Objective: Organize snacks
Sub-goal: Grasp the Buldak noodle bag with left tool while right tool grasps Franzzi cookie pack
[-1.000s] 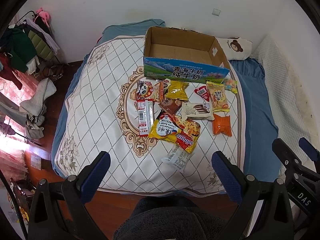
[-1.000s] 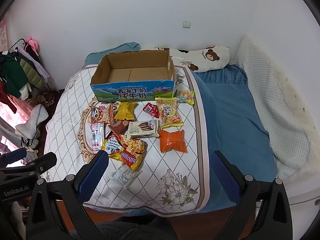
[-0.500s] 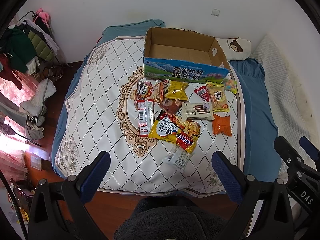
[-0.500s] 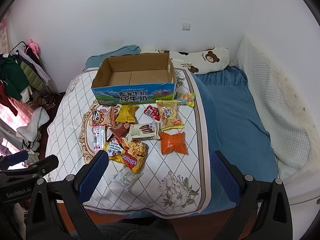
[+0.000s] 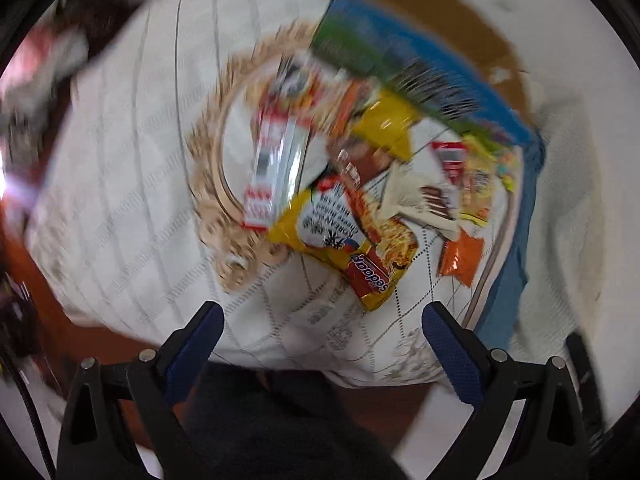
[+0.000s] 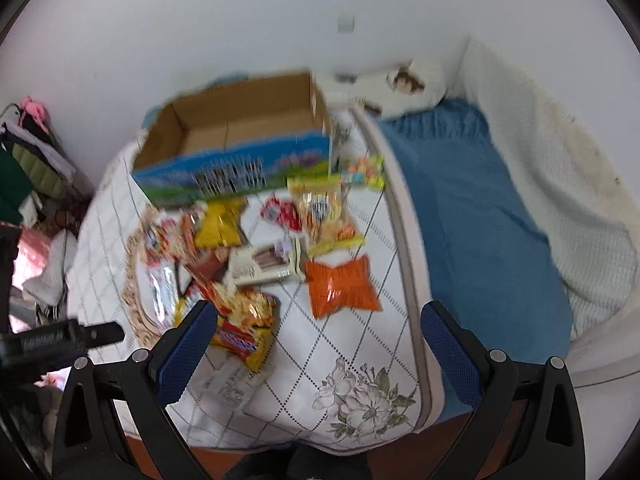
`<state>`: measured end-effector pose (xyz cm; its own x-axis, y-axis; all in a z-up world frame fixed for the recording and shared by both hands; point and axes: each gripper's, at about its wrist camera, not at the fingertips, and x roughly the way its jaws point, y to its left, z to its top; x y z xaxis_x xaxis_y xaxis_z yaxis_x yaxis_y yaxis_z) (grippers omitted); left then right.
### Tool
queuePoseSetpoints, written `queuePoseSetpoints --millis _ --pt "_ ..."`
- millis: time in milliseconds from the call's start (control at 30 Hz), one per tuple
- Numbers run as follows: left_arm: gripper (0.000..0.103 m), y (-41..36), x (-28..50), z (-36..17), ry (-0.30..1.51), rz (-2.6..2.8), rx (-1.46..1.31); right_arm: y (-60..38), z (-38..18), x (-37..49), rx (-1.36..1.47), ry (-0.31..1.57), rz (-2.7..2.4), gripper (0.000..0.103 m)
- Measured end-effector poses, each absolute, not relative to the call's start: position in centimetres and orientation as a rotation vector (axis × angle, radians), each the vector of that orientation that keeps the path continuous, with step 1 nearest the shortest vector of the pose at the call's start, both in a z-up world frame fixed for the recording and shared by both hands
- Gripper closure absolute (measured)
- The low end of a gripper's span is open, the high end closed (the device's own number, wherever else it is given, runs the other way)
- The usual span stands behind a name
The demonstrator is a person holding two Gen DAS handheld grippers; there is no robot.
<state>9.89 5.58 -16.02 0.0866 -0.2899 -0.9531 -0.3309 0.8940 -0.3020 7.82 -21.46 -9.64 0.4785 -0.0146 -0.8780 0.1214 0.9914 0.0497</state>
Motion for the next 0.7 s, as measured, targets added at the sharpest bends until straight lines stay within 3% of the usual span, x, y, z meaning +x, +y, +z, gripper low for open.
queuePoseSetpoints --millis 333,533,700 --pt "0.004 2.6 15.3 -27.6 1.709 0.214 -0.923 -23.2 -19.7 15.0 0.042 1.21 0.043 0.0" --pt "0.004 0.1 17.2 -32.6 1.76 0.35 -0.912 -24.6 -21.7 18.1 0.008 1.231 0.084 0.001" --pt "0.007 -0.9 16.4 -32.5 1.686 0.361 -0.815 -24.9 -22.5 19.7 -0.012 1.263 0.158 0.001"
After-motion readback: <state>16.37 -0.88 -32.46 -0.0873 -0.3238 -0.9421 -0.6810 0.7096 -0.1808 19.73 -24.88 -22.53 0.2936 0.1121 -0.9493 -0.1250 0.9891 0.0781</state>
